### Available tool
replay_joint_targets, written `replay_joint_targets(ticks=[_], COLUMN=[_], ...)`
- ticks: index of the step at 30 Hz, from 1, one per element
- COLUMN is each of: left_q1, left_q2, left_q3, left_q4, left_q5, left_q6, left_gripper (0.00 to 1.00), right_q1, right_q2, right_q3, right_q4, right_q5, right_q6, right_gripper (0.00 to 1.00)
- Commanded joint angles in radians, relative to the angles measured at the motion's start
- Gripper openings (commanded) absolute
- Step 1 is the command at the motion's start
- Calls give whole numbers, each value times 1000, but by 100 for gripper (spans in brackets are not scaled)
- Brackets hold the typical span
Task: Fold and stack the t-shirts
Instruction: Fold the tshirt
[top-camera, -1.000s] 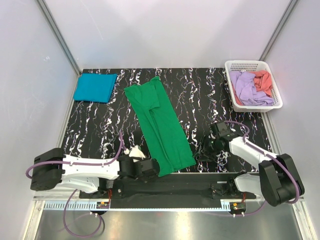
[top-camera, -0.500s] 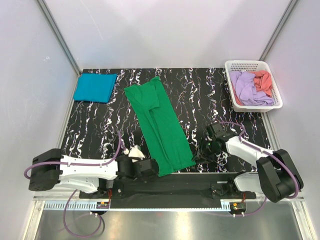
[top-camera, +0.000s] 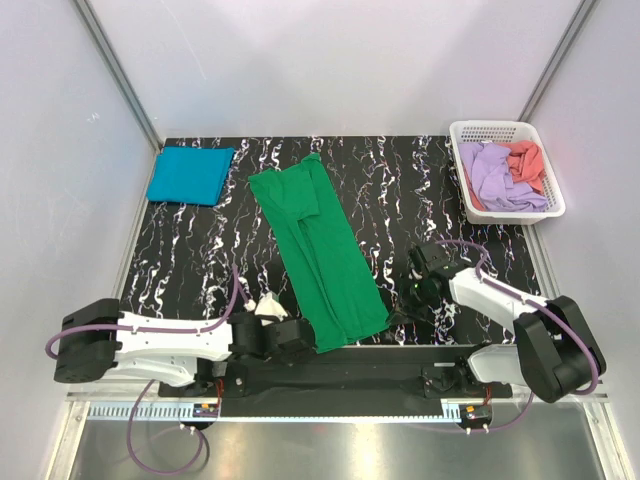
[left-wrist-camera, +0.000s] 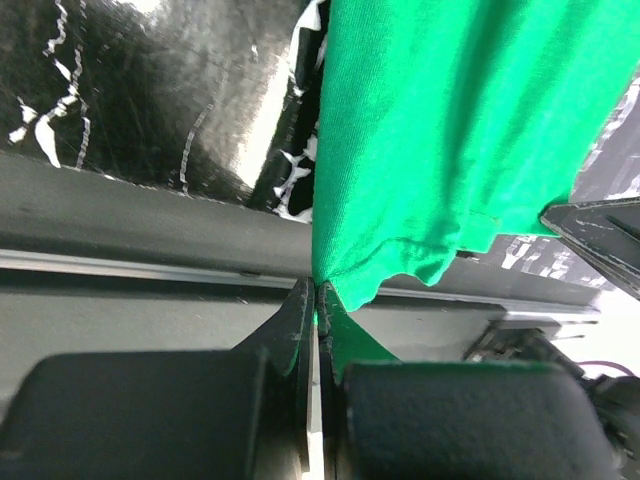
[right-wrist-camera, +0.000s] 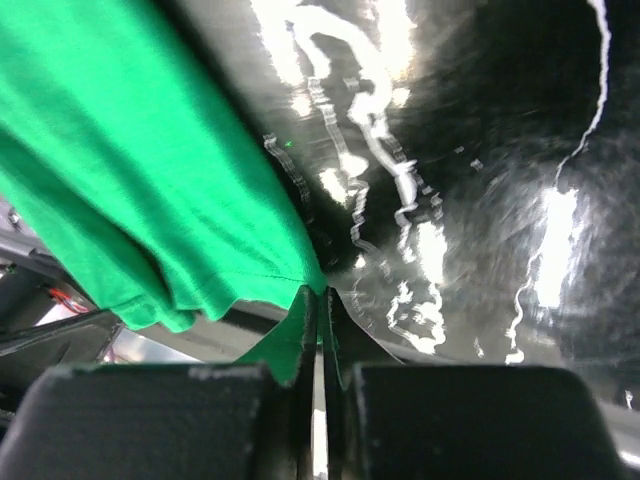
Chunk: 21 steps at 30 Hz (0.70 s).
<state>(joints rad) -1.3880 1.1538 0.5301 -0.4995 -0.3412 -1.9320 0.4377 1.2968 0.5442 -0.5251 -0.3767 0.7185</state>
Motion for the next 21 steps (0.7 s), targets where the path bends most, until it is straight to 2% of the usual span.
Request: replay_joint_targets(ticks=[1, 6, 14, 16, 21], left_q1=[-6, -3, 44, 88, 285], left_q2=[-60, -152, -227, -239, -214], left_q3=[-8, -48, -78, -74, -1], left_q4=[1, 4, -10, -1, -10], left_q5=[-21, -54, -85, -67, 7], left_q6=[-51, -111, -96, -35, 192], left_gripper=[0, 0, 0, 0, 0], right_q1=[9, 9, 9, 9, 9], right_q2=[-53, -48, 62, 107, 197], right_q3=[104, 181, 350, 408, 520], right_q4=[-93, -138, -131, -139, -168], right_q5=[58, 81, 78, 71, 88], right_q6=[-28, -44, -71, -80, -111], right_gripper=[0, 0, 0, 0, 0])
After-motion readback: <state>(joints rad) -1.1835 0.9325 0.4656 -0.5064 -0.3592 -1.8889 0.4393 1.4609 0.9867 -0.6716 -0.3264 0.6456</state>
